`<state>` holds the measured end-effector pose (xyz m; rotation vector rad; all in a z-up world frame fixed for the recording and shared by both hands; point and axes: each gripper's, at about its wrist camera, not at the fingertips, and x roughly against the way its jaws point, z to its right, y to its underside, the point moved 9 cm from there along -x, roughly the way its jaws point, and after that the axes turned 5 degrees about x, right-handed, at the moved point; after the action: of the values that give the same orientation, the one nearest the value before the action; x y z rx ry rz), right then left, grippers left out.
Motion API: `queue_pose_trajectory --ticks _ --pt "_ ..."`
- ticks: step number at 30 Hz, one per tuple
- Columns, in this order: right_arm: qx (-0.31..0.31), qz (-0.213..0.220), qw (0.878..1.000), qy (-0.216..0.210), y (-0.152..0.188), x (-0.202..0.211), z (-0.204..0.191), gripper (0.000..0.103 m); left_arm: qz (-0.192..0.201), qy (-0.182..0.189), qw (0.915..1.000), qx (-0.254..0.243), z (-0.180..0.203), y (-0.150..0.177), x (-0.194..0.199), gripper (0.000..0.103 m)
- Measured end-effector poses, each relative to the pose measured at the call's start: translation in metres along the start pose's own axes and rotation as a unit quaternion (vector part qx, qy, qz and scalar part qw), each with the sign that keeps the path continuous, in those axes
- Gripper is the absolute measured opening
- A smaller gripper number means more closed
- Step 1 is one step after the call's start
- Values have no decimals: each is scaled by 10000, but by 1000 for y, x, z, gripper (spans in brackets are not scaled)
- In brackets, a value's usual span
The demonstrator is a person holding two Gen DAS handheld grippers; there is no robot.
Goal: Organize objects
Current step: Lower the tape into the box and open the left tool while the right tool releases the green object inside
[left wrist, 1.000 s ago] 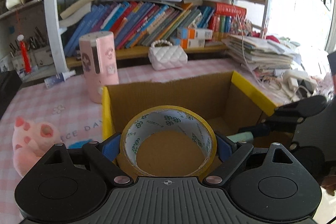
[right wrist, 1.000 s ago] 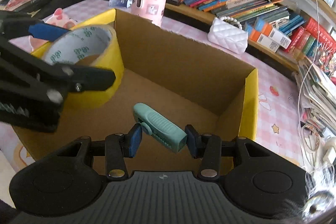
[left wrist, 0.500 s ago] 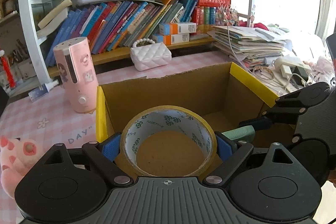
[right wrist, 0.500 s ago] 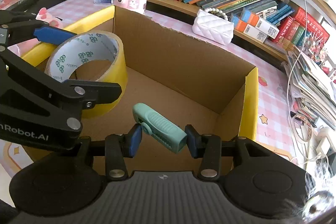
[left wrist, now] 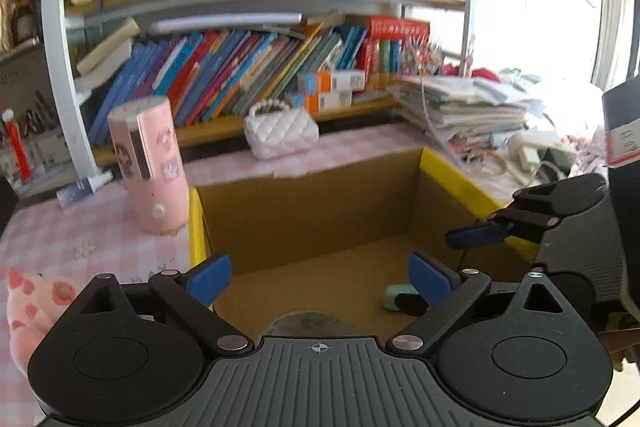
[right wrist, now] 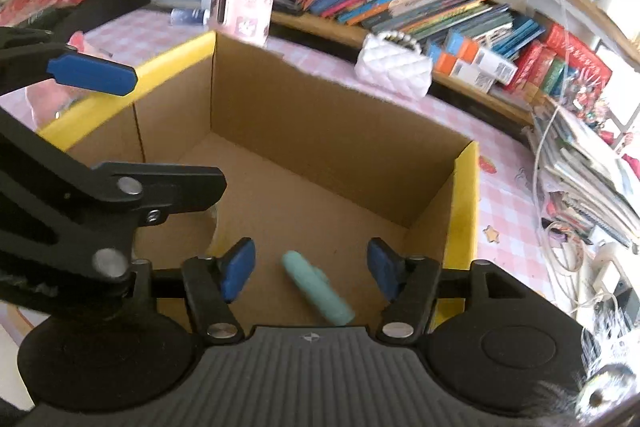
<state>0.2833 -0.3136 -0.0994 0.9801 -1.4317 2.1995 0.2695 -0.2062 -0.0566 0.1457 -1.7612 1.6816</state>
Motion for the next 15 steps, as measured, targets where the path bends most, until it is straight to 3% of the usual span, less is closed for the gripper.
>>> queue_pose_trajectory --ticks 9,15 --pt "-478 436 9972 363 -10 42 5 61 476 35 9984 293 -7 -14 49 97" --pt "-1182 810 9863 815 -8 83 7 62 765 -68 9961 442 -17 -9 85 97"
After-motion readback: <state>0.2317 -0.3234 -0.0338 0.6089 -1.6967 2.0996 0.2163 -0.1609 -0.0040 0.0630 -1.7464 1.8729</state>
